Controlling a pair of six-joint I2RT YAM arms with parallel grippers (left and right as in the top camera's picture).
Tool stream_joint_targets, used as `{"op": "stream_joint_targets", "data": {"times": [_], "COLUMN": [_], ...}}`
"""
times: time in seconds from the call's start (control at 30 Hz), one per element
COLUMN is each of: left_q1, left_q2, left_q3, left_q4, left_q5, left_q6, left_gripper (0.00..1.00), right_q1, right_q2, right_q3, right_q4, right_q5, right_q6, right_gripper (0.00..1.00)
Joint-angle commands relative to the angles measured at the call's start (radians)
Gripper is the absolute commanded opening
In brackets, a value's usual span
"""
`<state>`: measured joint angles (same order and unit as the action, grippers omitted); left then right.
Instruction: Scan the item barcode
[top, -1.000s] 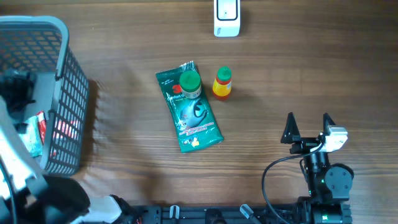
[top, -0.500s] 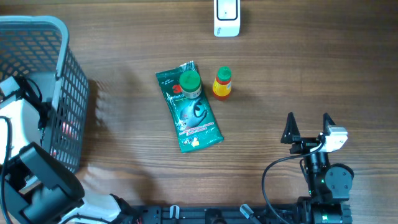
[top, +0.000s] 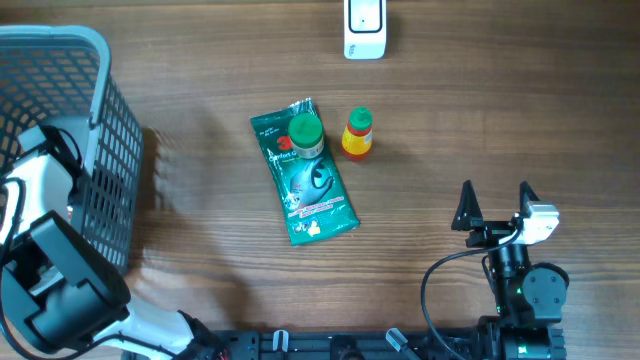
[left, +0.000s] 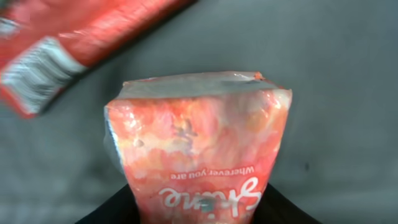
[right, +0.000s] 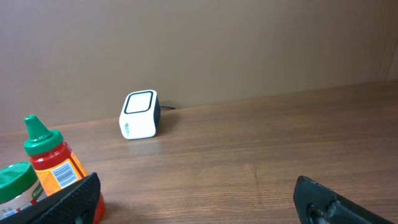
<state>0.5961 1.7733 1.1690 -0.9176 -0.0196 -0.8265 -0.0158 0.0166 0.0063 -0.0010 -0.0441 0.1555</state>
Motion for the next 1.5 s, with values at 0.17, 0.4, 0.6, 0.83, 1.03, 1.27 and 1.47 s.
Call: {"op": "stream_joint_targets", "data": {"times": [0.17, 0.4, 0.6, 0.83, 1.03, 1.27, 1.47], "left_q1": [0.002, -0.081, -0.419, -0.859, -1.134, -1.384, -1.476], "left_q2": [-0.192, -0.345, -0.384, -0.364, -0.280, -0.067, 0.180], "left_q3": [0.474, 0.619, 0.619, 0.619, 0.619, 0.619, 0.619], "left_q4": [-0.211, -0.238, -0.230, -0.175, -0.120, 0.098, 0.175], "left_q5": [-0.085, 0.097, 0.119, 0.027, -0.053, -0.046, -0.035], "left_q6": [0.039, 0.154, 0.221, 0.217, 0.217, 0.345, 0.352], "left_gripper": [0.50, 0.49, 0.49, 0.49, 0.49, 0.50, 0.50], "right_q1": [0.006, 0.006, 0.006, 0.006, 0.006, 0.006, 0.006], "right_q2": [0.000, 0.000, 0.000, 0.000, 0.000, 0.000, 0.000], "right_q3": [-0.001, -0.001, -0.001, -0.001, -0.001, -0.001, -0.001], "right_q4": [0.003, 0.002, 0.003, 0.003, 0.003, 0.003, 0.003], "right_q5": [-0.004, -0.004, -0.004, -0.004, -0.004, -0.004, -0.004], "right_q6": [-0.015, -0.014, -0.014, -0.014, -0.014, -0.014, -0.015], "right_gripper": [1.00, 1.00, 1.00, 1.00, 1.00, 1.00, 1.00]}}
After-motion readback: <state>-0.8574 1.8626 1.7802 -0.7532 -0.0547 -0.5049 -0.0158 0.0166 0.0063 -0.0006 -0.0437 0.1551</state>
